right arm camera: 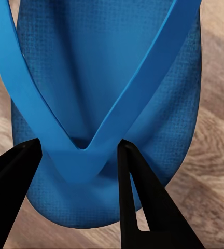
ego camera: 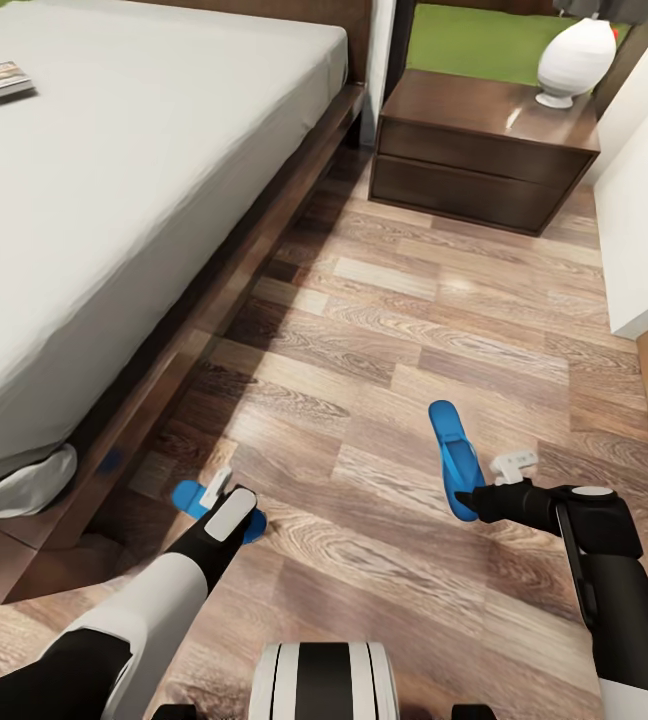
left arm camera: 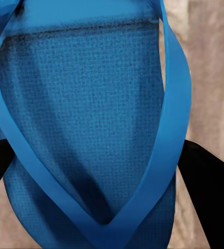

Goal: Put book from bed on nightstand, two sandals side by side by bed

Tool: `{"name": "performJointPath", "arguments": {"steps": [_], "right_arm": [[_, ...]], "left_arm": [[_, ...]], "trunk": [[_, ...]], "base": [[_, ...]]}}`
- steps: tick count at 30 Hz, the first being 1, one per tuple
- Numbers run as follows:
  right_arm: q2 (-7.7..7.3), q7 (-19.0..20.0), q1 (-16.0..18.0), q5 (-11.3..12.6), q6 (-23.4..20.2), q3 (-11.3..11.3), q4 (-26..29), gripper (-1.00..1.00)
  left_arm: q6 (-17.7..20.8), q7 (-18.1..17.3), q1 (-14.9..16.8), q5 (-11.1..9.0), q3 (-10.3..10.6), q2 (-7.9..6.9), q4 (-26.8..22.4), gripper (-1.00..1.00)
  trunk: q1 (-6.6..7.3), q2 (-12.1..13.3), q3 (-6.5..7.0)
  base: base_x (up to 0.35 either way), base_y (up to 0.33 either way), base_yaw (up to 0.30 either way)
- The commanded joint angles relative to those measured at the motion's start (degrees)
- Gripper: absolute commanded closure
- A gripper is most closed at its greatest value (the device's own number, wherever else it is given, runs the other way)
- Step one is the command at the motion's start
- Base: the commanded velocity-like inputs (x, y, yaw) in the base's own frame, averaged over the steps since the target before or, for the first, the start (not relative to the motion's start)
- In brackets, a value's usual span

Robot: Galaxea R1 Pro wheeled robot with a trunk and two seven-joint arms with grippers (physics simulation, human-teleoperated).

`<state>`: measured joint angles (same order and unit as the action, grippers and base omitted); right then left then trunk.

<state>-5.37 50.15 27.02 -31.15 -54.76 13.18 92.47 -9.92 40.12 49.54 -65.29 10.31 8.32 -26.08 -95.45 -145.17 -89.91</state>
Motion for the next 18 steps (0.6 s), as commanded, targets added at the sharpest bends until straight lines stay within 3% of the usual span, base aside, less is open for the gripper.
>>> {"name": "performJointPath", "arguments": {"steps": [1,5,18], "right_arm": [[0.00,0.7,0.0,-0.4,-0.3,0.1,0.1,1.00],[0.00,0.7,0.0,-0.4,-0.3,0.1,0.1,1.00],[-0.06,0.7,0.1,-0.4,-0.3,0.1,0.1,1.00]], "left_arm": [[-0.4,0.3,0.0,-0.5,0.5,-0.06,0.0,1.00],[-0.4,0.3,0.0,-0.4,0.5,-0.06,0.0,1.00],[-0.8,0.7,-0.1,-0.2,0.5,-0.02,-0.1,1.00]], "trunk": [[-0.01,0.0,-0.26],[-0.11,-0.1,-1.15],[-0.11,-0.1,-1.15]], "base": [[0.000,0.000,0.000],[0.000,0.000,0.000],[0.000,0.000,0.000]]}}
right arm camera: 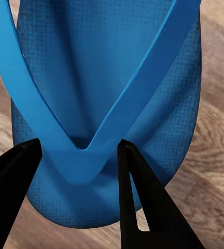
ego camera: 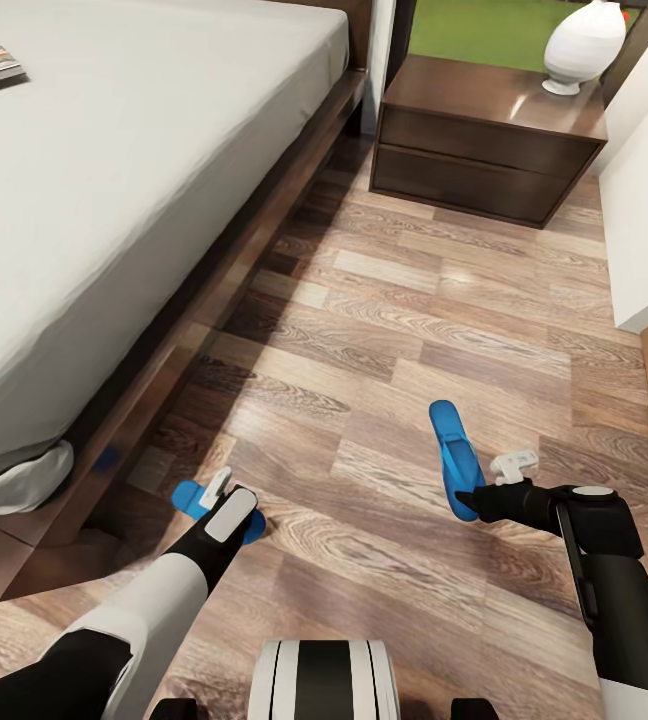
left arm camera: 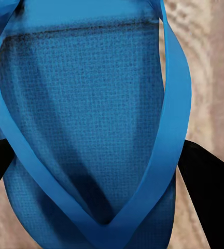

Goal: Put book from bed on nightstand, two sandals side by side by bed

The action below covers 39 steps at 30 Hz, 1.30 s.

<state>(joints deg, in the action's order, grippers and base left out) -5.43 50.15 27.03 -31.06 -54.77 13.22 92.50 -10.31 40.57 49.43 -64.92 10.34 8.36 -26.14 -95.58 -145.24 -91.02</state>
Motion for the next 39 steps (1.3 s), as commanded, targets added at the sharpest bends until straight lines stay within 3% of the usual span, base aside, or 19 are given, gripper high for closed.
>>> {"name": "performJointPath", "arguments": {"steps": [1,4,5,25,34,35,39], "right_arm": [[-0.01,0.7,0.0,-0.4,-0.2,0.0,0.1,1.00],[0.00,0.7,0.0,-0.4,-0.2,0.0,0.1,1.00],[-0.01,0.7,0.0,-0.4,-0.2,0.0,0.1,1.00],[0.04,0.7,0.0,-0.4,-0.2,0.0,0.0,1.00],[0.05,0.7,0.0,-0.4,0.1,-0.2,0.0,1.00],[0.06,0.7,0.0,-0.4,0.2,-0.2,0.0,1.00],[0.06,0.7,0.0,-0.5,0.3,-0.3,0.0,1.00]], "left_arm": [[-0.4,0.3,0.0,-0.6,0.5,-0.07,0.0,1.00],[-0.4,0.2,-0.1,-0.6,0.5,-0.09,0.0,1.00],[-0.4,0.1,-0.1,-0.6,0.5,-0.09,0.0,-1.00],[-0.5,0.0,-0.7,-0.6,0.5,-0.19,-0.5,-1.00],[-0.4,0.5,-7.2,-0.3,1.2,-0.31,-5.4,-1.00],[-0.4,0.5,-8.8,0.1,1.5,-0.34,-6.6,-1.00],[-0.4,0.4,-10.6,1.7,1.9,-0.41,-7.8,-1.00]], "trunk": [[0.01,0.0,-0.03],[0.01,0.0,-0.03],[0.01,0.0,-0.03],[0.01,0.0,-0.03],[0.01,0.0,-0.05],[0.01,0.0,-0.05],[0.01,0.0,-0.05]], "base": [[0.000,0.000,0.000],[0.000,0.000,0.000],[0.000,0.000,0.000],[0.000,0.000,0.000],[0.000,0.000,0.131],[0.000,0.000,0.241],[0.000,0.000,0.258]]}}
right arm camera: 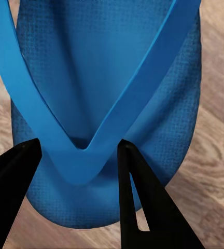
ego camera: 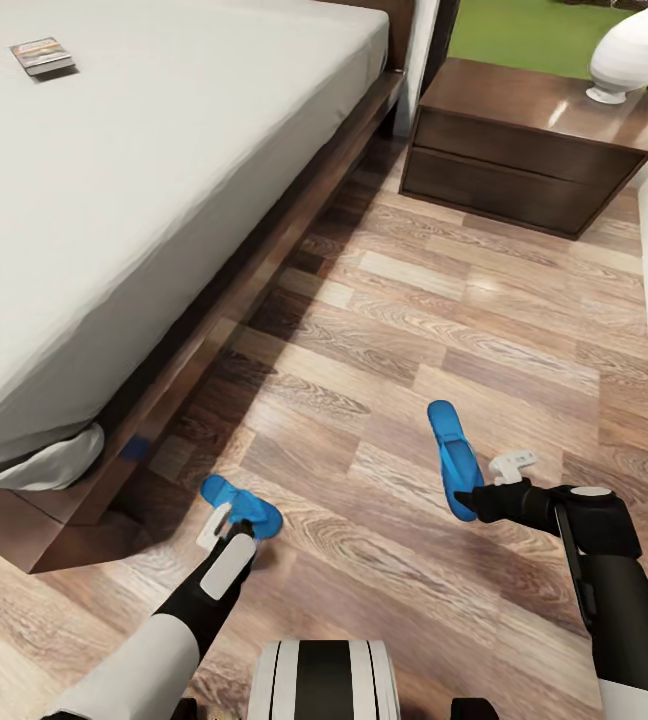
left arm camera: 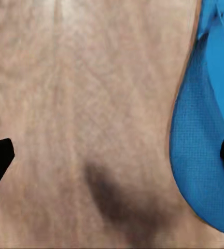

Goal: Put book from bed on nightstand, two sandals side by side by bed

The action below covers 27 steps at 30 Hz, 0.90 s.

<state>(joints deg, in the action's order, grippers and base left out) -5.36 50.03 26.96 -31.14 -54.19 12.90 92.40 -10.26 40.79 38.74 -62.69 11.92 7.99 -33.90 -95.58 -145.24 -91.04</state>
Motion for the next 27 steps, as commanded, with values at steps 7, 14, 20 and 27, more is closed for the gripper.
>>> {"name": "performJointPath", "arguments": {"steps": [7,14,20,27], "right_arm": [[0.04,0.8,0.0,-0.3,-0.2,0.0,0.1,1.00],[0.07,0.8,0.0,-0.4,-0.1,-0.1,0.1,1.00],[0.02,0.8,0.0,-0.4,-0.1,-0.3,0.1,1.00],[0.00,0.8,0.0,-0.4,-0.1,-0.4,0.1,1.00]], "left_arm": [[-0.4,-0.2,-2.3,2.0,0.7,-0.15,-1.3,-1.00],[0.0,-0.4,-3.3,2.9,0.9,-0.94,-2.1,-1.00],[1.6,-0.7,-4.2,3.5,0.8,-3.37,-2.3,-1.00],[10.8,-5.6,-4.1,3.6,0.7,-6.67,-2.3,-1.00]], "trunk": [[0.01,0.0,-0.03],[0.01,0.0,-0.03],[0.01,0.0,-0.03],[0.01,0.0,-0.03]], "base": [[0.000,0.000,0.277],[0.000,0.000,0.283],[0.000,0.000,0.164],[0.000,0.000,0.024]]}}
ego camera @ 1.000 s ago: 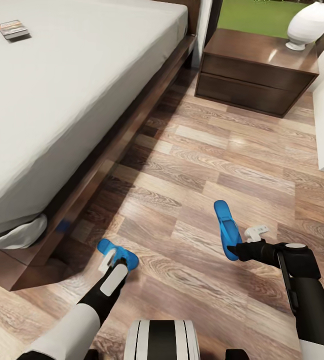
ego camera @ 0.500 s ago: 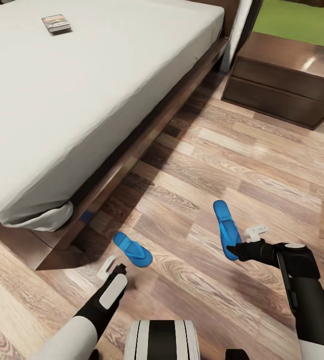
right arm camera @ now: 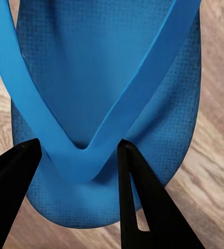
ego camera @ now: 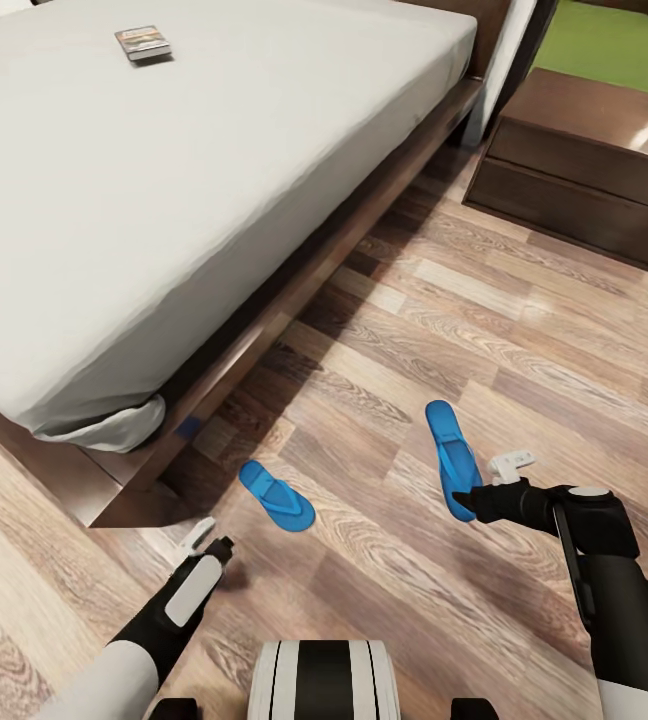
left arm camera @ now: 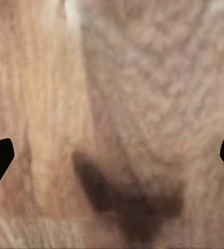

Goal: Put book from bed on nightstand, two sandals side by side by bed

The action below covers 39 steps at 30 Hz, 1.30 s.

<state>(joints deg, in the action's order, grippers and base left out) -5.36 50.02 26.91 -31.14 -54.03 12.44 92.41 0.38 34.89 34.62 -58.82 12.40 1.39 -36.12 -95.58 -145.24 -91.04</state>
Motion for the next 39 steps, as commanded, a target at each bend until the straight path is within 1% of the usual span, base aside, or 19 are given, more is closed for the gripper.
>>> {"name": "performJointPath", "arguments": {"steps": [1,4,5,9,13,17,20,23,24,25,27,28,30,31,33,35,37,38,39], "right_arm": [[0.00,0.8,0.0,-0.4,-0.3,0.1,0.1,1.00],[0.00,0.8,0.0,-0.4,-0.3,0.0,0.1,1.00],[0.00,0.8,0.0,-0.4,-0.3,0.0,0.1,1.00],[0.00,0.8,0.0,-0.4,-0.3,0.0,0.1,1.00],[0.00,0.8,0.0,-0.4,-0.3,0.0,0.1,1.00],[0.00,0.8,0.0,-0.4,-0.3,0.0,0.1,1.00],[0.00,0.8,0.0,-0.4,-0.2,0.0,0.1,1.00],[0.00,0.9,0.0,-0.4,-0.2,0.0,0.1,1.00],[0.00,0.9,0.0,-0.4,-0.1,0.0,0.1,1.00],[0.00,0.9,0.0,-0.4,-0.1,0.0,0.1,1.00],[-0.01,1.0,0.0,-0.4,-0.1,-0.1,0.1,1.00],[-0.03,1.0,0.0,-0.4,0.0,-0.1,0.0,1.00],[-0.07,1.1,0.0,-0.4,0.2,-0.1,-0.1,1.00],[-0.27,1.1,0.0,-0.5,1.0,-0.1,-0.4,1.00],[-0.45,1.1,0.0,-0.6,2.6,-0.1,-1.0,1.00],[-0.77,1.2,0.0,-0.9,8.6,-0.1,-4.4,1.00],[-0.86,1.2,0.0,-1.1,12.7,0.0,-7.1,1.00],[-0.98,1.2,0.0,-1.2,17.0,0.1,-10.2,1.00],[-1.04,1.2,0.1,-1.3,19.3,0.2,-11.6,1.00]], "left_arm": [[1.3,-0.9,0.0,-0.2,0.2,-0.45,-0.1,-1.00],[4.2,-4.2,-0.2,-0.2,0.3,-1.62,-0.1,-1.00],[6.0,-5.6,-0.3,-0.2,0.3,-2.45,0.0,-1.00],[8.6,-7.4,-1.0,-0.1,0.3,-3.67,0.5,-1.00],[9.4,-7.9,-2.7,-0.1,0.3,-4.54,0.4,-1.00],[9.8,-9.4,-5.4,-0.2,0.3,-7.21,-0.4,-1.00],[10.2,-10.9,-7.9,-0.4,0.0,-9.17,-3.2,-1.00],[11.1,-11.8,-11.5,-0.7,-0.3,-11.45,-8.6,-1.00],[11.6,-12.1,-13.7,-0.8,-0.5,-12.72,-12.2,-1.00],[11.6,-12.1,-13.7,-0.8,-0.5,-12.72,-12.2,-1.00],[12.0,-12.4,-16.6,-1.0,-1.8,-14.00,-16.1,-1.00],[12.2,-12.5,-18.2,-1.0,-3.3,-14.49,-17.6,-1.00],[12.3,-12.6,-19.4,-1.1,-5.1,-14.80,-18.7,-1.00],[12.4,-12.7,-20.8,-1.1,-6.7,-15.00,-19.7,-1.00],[12.5,-12.8,-22.6,-1.1,-8.1,-15.18,-20.9,-1.00],[12.6,-13.0,-26.8,-1.0,-11.1,-15.87,-25.0,-1.00],[12.6,-13.1,-28.9,-1.0,-12.5,-16.13,-27.8,-1.00],[12.7,-13.1,-31.0,-1.1,-13.5,-16.30,-30.7,-1.00],[12.8,-13.1,-31.9,-1.1,-13.8,-16.36,-32.1,-1.00]], "trunk": [[0.01,0.0,-0.03],[0.01,0.0,-0.03],[0.01,0.0,-0.03],[0.01,0.0,-0.03],[0.01,0.0,-0.03],[0.01,0.0,-0.03],[0.01,0.0,-0.03],[0.01,0.0,-0.03],[0.01,0.0,-0.03],[0.01,0.0,-0.03],[0.01,0.0,-0.03],[0.01,0.0,-0.03],[0.01,0.0,-0.03],[0.01,0.0,-0.03],[0.01,0.0,-0.03],[0.01,0.0,-0.03],[0.01,0.0,-0.03],[0.01,0.0,-0.03],[0.01,0.0,-0.03]], "base": [[0.000,0.000,0.007],[0.000,0.000,0.004],[0.000,0.000,0.002],[0.000,0.000,0.008],[0.000,0.000,0.106],[0.000,0.000,0.213],[0.000,0.000,0.254],[0.000,0.000,0.268],[0.000,0.000,0.275],[0.000,0.000,0.275],[0.000,0.000,0.278],[0.000,0.000,0.280],[0.000,0.000,0.281],[0.000,0.000,0.283],[0.000,0.000,0.283],[0.000,0.000,0.283],[0.000,0.000,0.284],[0.000,0.000,0.284],[0.000,0.000,0.284]]}}
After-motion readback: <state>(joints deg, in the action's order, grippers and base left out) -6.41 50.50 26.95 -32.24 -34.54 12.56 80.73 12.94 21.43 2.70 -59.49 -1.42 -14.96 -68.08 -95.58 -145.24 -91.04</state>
